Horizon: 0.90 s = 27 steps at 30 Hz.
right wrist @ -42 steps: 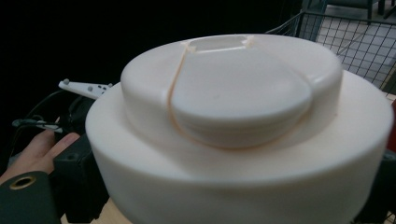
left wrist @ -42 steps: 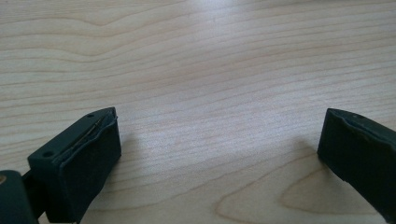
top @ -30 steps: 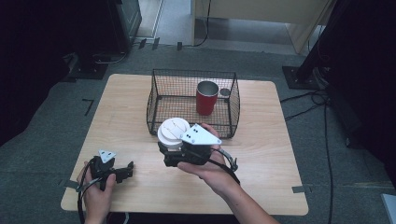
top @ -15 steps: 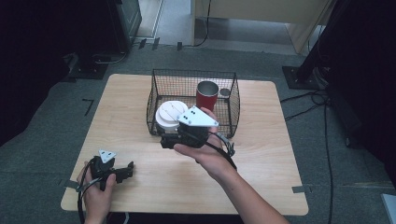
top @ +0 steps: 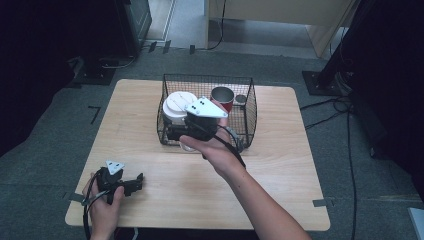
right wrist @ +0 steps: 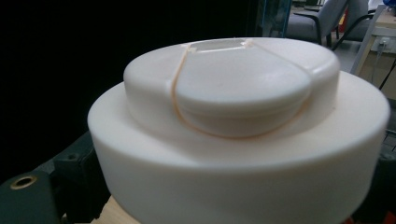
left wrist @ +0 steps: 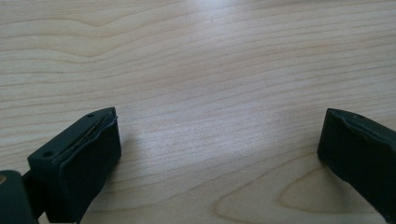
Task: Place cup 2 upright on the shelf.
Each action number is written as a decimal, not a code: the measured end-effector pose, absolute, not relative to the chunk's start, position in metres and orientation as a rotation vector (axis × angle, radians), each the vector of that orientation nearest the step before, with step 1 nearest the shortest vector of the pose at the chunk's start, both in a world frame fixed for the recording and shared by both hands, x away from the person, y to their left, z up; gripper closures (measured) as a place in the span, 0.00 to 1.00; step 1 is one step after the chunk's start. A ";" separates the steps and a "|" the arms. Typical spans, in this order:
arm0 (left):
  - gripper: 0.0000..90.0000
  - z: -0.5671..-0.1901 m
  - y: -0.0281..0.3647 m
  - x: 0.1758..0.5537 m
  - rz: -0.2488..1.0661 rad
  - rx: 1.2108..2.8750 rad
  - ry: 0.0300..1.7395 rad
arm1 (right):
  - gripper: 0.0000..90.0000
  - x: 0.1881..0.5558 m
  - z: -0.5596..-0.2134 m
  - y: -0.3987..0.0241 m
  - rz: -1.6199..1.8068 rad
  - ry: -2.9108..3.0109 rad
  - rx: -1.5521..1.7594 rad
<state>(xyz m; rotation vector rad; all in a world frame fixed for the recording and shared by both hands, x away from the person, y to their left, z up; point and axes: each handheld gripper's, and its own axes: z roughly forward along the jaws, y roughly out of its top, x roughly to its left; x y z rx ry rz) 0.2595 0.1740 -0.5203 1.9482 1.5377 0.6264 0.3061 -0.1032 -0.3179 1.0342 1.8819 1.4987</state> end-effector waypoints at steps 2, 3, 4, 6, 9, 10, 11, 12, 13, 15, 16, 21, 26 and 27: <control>0.00 -0.520 0.174 0.260 0.626 1.948 1.537 | 0.10 0.312 -0.318 -0.102 1.507 1.869 1.044; 0.00 -0.520 0.174 0.260 0.628 1.946 1.537 | 0.10 0.314 -0.317 -0.102 1.507 1.866 1.047; 0.00 -0.520 0.174 0.260 0.628 1.949 1.536 | 0.10 0.317 -0.317 -0.102 1.510 1.863 1.049; 0.00 -0.520 0.174 0.260 0.629 1.948 1.535 | 0.10 0.322 -0.317 -0.102 1.518 1.858 1.068; 0.00 -0.520 0.174 0.260 0.627 1.949 1.535 | 0.10 0.332 -0.317 -0.100 1.520 1.846 1.092; 0.00 -0.520 0.174 0.260 0.627 1.949 1.534 | 0.10 0.334 -0.317 -0.100 1.517 1.845 1.096; 0.00 -0.520 0.174 0.260 0.628 1.949 1.534 | 0.10 0.336 -0.317 -0.099 1.514 1.838 1.103; 0.00 -0.520 0.174 0.260 0.627 1.949 1.534 | 0.10 0.340 -0.318 -0.099 1.517 1.832 1.106; 0.00 -0.520 0.174 0.260 0.627 1.949 1.533 | 0.10 0.343 -0.318 -0.100 1.525 1.829 1.110; 0.00 -0.520 0.174 0.260 0.627 1.949 1.533 | 0.10 0.348 -0.318 -0.101 1.547 1.815 1.117; 0.00 -0.520 0.174 0.260 0.627 1.950 1.532 | 0.10 0.351 -0.319 -0.100 1.558 1.807 1.117; 0.00 -0.520 0.174 0.260 0.628 1.952 1.529 | 0.10 0.364 -0.324 -0.098 1.541 1.787 1.112; 0.00 -0.520 0.174 0.260 0.627 1.950 1.530 | 0.10 0.379 -0.327 -0.098 1.572 1.759 1.162; 0.00 -0.520 0.174 0.260 0.627 1.950 1.530 | 0.10 0.382 -0.328 -0.097 1.572 1.757 1.169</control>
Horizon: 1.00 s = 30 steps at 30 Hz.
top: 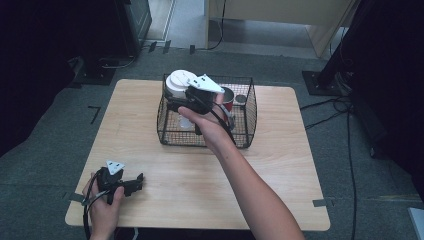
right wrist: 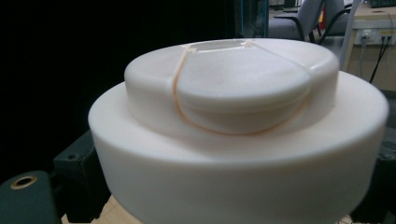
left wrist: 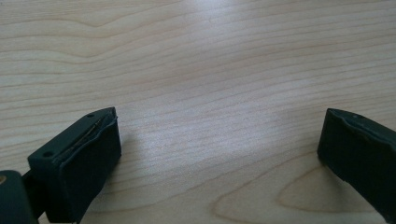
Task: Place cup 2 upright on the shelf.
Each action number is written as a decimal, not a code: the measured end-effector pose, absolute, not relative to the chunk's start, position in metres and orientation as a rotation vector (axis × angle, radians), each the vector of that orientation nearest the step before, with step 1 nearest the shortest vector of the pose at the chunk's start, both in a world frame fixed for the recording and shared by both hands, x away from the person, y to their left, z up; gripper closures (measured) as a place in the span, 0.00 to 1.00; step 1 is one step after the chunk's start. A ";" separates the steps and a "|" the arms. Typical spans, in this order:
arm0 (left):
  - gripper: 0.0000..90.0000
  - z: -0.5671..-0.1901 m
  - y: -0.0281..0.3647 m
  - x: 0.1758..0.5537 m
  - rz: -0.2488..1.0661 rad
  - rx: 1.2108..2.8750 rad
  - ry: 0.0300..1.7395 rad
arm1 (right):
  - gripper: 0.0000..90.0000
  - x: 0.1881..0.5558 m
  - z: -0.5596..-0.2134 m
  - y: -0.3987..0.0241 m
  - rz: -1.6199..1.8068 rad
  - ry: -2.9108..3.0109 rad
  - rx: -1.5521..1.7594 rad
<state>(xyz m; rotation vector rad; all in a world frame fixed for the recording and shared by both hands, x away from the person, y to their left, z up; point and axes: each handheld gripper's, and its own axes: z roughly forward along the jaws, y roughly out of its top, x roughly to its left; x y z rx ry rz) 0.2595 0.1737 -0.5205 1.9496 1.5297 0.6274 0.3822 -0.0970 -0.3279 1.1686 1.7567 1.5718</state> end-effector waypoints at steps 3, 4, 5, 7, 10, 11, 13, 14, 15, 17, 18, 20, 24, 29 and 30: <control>0.00 -0.520 0.174 0.260 0.628 1.951 1.529 | 0.10 0.392 -0.333 -0.094 1.546 1.755 1.164; 0.00 -0.520 0.174 0.260 0.628 1.951 1.529 | 0.10 0.395 -0.335 -0.093 1.536 1.754 1.164; 0.00 -0.520 0.174 0.260 0.628 1.951 1.529 | 0.10 0.397 -0.337 -0.092 1.535 1.752 1.164; 0.00 -0.520 0.174 0.260 0.627 1.953 1.528 | 0.10 0.401 -0.343 -0.090 1.541 1.751 1.162; 0.00 -0.520 0.174 0.260 0.628 1.952 1.528 | 0.10 0.406 -0.352 -0.087 1.522 1.761 1.160; 0.00 -0.520 0.174 0.260 0.628 1.952 1.528 | 0.10 0.408 -0.354 -0.087 1.519 1.761 1.161; 0.00 -0.520 0.174 0.260 0.628 1.952 1.529 | 0.10 0.411 -0.359 -0.086 1.512 1.757 1.171; 0.00 -0.520 0.174 0.260 0.628 1.952 1.529 | 0.10 0.412 -0.362 -0.085 1.507 1.757 1.181; 0.00 -0.521 0.174 0.260 0.629 1.950 1.529 | 0.10 0.413 -0.363 -0.085 1.503 1.759 1.188; 0.00 -0.521 0.174 0.260 0.628 1.949 1.529 | 0.10 0.416 -0.369 -0.085 1.495 1.760 1.202; 0.00 -0.521 0.174 0.260 0.628 1.949 1.529 | 0.10 0.417 -0.372 -0.085 1.492 1.762 1.207; 0.00 -0.521 0.174 0.260 0.628 1.949 1.529 | 0.10 0.418 -0.376 -0.085 1.487 1.766 1.212; 0.00 -0.521 0.174 0.259 0.627 1.949 1.530 | 0.10 0.420 -0.385 -0.085 1.463 1.767 1.219; 0.00 -0.520 0.174 0.259 0.626 1.951 1.530 | 0.10 0.422 -0.393 -0.085 1.451 1.766 1.219; 0.00 -0.521 0.174 0.259 0.627 1.951 1.530 | 0.10 0.422 -0.394 -0.085 1.451 1.768 1.215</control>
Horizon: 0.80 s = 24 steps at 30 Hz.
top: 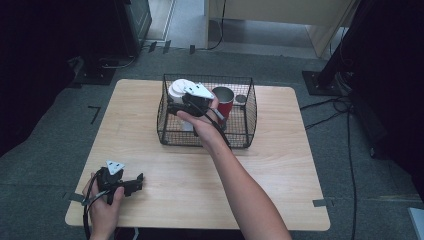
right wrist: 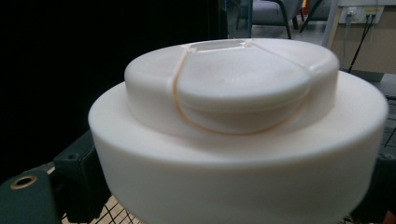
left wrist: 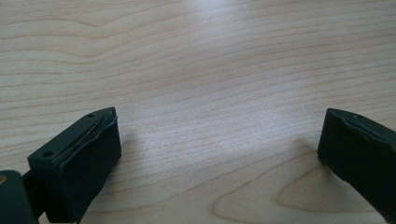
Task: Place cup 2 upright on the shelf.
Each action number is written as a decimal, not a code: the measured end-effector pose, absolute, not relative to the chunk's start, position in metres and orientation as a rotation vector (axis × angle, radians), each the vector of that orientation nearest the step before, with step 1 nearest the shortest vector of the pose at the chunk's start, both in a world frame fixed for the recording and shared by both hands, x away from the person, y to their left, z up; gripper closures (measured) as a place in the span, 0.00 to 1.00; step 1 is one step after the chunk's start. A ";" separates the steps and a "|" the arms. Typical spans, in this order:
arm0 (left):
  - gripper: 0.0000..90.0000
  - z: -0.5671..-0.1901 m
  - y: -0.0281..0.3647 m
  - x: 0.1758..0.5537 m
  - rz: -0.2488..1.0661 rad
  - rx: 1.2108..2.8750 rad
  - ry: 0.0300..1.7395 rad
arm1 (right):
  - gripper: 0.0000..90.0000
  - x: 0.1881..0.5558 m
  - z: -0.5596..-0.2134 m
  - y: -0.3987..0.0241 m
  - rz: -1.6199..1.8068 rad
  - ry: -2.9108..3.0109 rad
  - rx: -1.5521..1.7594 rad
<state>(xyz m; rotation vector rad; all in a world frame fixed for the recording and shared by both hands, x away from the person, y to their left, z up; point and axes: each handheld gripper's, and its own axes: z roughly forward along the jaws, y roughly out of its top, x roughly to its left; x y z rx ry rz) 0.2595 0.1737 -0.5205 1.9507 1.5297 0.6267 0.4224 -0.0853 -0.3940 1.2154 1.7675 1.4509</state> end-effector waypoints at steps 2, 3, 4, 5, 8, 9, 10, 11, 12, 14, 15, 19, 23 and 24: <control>0.00 -0.521 0.174 0.259 0.627 1.951 1.530 | 0.10 0.423 -0.396 -0.085 1.457 1.765 1.213; 0.00 -0.521 0.174 0.259 0.627 1.950 1.530 | 0.10 0.424 -0.397 -0.085 1.454 1.763 1.214; 0.00 -0.521 0.174 0.259 0.626 1.951 1.530 | 0.10 0.424 -0.398 -0.084 1.450 1.761 1.216; 0.00 -0.521 0.174 0.259 0.627 1.951 1.530 | 0.10 0.425 -0.399 -0.084 1.445 1.759 1.221; 0.00 -0.521 0.174 0.259 0.627 1.951 1.529 | 0.10 0.425 -0.403 -0.084 1.437 1.759 1.230; 0.00 -0.521 0.174 0.259 0.627 1.951 1.530 | 0.10 0.425 -0.404 -0.084 1.428 1.756 1.225; 0.00 -0.521 0.174 0.259 0.627 1.951 1.529 | 0.10 0.425 -0.406 -0.084 1.416 1.754 1.214; 0.00 -0.521 0.174 0.259 0.627 1.951 1.530 | 0.10 0.425 -0.407 -0.085 1.407 1.759 1.209; 0.00 -0.521 0.174 0.259 0.627 1.951 1.530 | 0.10 0.425 -0.408 -0.085 1.406 1.761 1.213; 0.00 -0.521 0.174 0.259 0.627 1.951 1.530 | 0.10 0.425 -0.410 -0.085 1.405 1.766 1.214; 0.00 -0.521 0.174 0.259 0.627 1.950 1.530 | 0.10 0.425 -0.411 -0.085 1.400 1.768 1.211; 0.00 -0.521 0.174 0.259 0.627 1.950 1.530 | 0.10 0.425 -0.414 -0.086 1.395 1.772 1.216; 0.00 -0.521 0.174 0.259 0.627 1.951 1.529 | 0.10 0.424 -0.418 -0.086 1.399 1.784 1.212; 0.00 -0.521 0.174 0.259 0.627 1.950 1.530 | 0.10 0.424 -0.419 -0.086 1.397 1.786 1.209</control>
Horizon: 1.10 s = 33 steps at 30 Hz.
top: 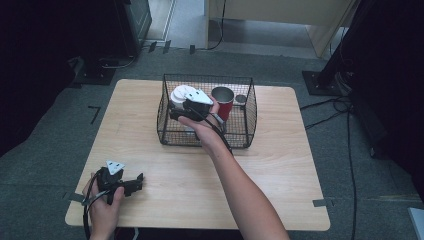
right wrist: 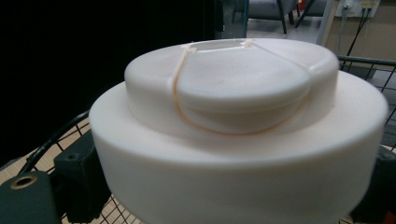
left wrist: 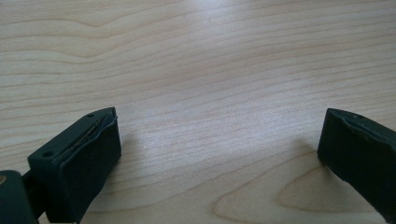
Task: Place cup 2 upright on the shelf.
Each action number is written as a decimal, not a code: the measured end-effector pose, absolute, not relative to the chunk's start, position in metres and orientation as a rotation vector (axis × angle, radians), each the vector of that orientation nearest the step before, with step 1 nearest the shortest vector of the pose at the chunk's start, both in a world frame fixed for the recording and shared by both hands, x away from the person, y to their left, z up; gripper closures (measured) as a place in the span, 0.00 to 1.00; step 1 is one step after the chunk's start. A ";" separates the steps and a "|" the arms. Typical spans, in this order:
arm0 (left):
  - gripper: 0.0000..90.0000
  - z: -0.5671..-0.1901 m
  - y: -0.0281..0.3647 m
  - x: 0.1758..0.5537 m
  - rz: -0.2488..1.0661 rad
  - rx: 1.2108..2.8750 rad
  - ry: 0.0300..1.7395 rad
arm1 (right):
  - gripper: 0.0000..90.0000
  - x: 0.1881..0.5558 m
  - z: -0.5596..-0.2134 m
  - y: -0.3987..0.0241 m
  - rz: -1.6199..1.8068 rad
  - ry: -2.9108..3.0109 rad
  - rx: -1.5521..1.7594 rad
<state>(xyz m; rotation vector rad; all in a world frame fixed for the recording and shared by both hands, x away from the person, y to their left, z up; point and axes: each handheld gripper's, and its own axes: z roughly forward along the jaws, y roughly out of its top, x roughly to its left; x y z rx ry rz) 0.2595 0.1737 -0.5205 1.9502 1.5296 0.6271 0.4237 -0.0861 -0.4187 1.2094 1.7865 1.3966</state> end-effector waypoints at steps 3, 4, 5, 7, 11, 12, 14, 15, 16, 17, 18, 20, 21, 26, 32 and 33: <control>0.00 -0.521 0.174 0.259 0.627 1.950 1.530 | 0.10 0.423 -0.421 -0.085 1.394 1.795 1.222; 0.00 -0.521 0.174 0.259 0.627 1.950 1.530 | 0.10 0.423 -0.423 -0.084 1.395 1.796 1.234; 0.00 -0.521 0.174 0.259 0.627 1.951 1.529 | 0.10 0.423 -0.424 -0.084 1.389 1.797 1.239; 0.00 -0.521 0.174 0.259 0.627 1.950 1.529 | 0.10 0.423 -0.426 -0.084 1.384 1.801 1.236; 0.00 -0.521 0.174 0.259 0.627 1.951 1.529 | 0.10 0.421 -0.428 -0.085 1.386 1.800 1.242; 0.00 -0.521 0.174 0.259 0.627 1.951 1.529 | 0.10 0.420 -0.428 -0.086 1.383 1.807 1.248; 0.00 -0.521 0.174 0.259 0.627 1.951 1.530 | 0.10 0.419 -0.427 -0.087 1.381 1.814 1.253; 0.00 -0.521 0.174 0.259 0.627 1.950 1.530 | 0.10 0.418 -0.427 -0.088 1.381 1.822 1.252; 0.00 -0.521 0.174 0.259 0.627 1.950 1.530 | 0.10 0.417 -0.427 -0.089 1.381 1.828 1.254; 0.00 -0.521 0.174 0.259 0.627 1.951 1.529 | 0.10 0.417 -0.427 -0.090 1.380 1.832 1.250; 0.00 -0.521 0.174 0.259 0.627 1.951 1.529 | 0.10 0.416 -0.427 -0.091 1.380 1.836 1.252; 0.00 -0.521 0.174 0.259 0.627 1.951 1.530 | 0.10 0.414 -0.427 -0.093 1.382 1.831 1.274; 0.00 -0.521 0.174 0.259 0.627 1.950 1.530 | 0.10 0.413 -0.427 -0.094 1.382 1.827 1.289; 0.00 -0.521 0.174 0.260 0.627 1.951 1.530 | 0.09 0.411 -0.425 -0.096 1.379 1.856 1.283; 0.00 -0.521 0.174 0.260 0.627 1.951 1.530 | 0.07 0.407 -0.424 -0.095 1.386 1.888 1.245; 0.00 -0.521 0.174 0.260 0.627 1.951 1.529 | 0.05 0.407 -0.424 -0.095 1.393 1.887 1.236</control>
